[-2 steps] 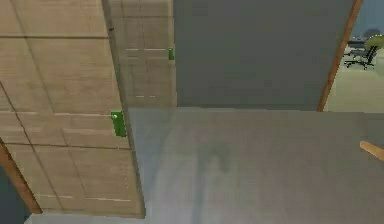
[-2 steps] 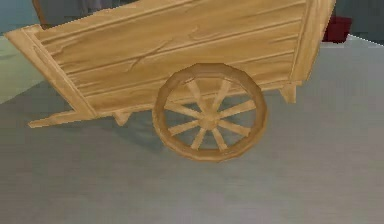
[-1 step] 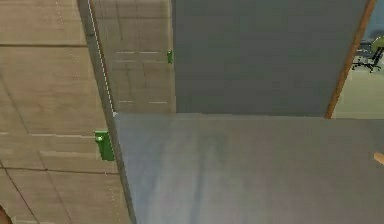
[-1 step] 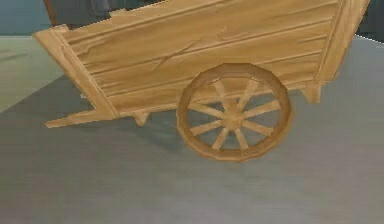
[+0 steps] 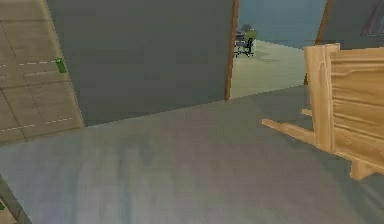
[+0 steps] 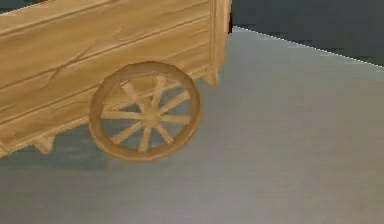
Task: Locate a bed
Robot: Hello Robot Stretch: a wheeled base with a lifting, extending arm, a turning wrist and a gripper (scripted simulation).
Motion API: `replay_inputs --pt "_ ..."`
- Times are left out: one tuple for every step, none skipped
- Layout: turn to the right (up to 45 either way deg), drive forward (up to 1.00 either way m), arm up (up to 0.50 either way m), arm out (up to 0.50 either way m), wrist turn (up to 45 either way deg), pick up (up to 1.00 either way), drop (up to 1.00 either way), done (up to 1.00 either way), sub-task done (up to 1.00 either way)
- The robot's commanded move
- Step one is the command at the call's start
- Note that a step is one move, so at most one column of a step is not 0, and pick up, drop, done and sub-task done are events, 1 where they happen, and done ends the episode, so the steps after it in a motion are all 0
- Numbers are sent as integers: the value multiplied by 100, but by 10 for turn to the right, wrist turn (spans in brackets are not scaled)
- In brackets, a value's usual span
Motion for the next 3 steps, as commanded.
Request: replay_inputs --pt "0 45 0 0 0 0 0 0 0" --pt "-210 0 0 0 0 0 0 0 0" --pt "0 65 0 0 0 0 0 0 0"
